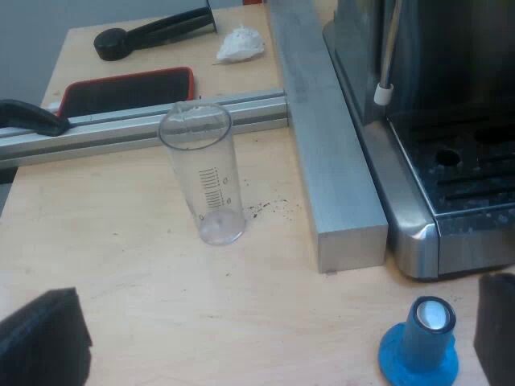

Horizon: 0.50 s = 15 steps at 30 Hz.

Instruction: Grind coffee beans and then tamp

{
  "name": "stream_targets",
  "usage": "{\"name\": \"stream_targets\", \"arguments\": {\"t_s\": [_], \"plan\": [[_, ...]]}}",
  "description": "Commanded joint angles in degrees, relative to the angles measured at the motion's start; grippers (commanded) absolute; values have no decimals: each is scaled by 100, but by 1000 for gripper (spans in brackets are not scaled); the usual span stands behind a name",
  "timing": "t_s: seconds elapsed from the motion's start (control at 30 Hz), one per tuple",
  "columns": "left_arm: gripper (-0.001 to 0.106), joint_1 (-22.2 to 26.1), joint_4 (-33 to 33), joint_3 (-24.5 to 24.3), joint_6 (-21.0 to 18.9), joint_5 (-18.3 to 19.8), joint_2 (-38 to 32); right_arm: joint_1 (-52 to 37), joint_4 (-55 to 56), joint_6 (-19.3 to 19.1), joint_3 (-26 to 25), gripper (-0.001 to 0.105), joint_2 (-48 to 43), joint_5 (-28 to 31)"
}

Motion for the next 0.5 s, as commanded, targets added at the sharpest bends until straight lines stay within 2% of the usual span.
{"name": "stream_targets", "arguments": {"t_s": [0.03, 0.5], "plan": [[105, -6, -104, -8, -18, 13, -797, -15, -3, -40, -39, 77, -265, -46], [105, -6, -170, 27, 29, 36, -797, -15, -3, -40, -39, 77, -265, -46]]}}
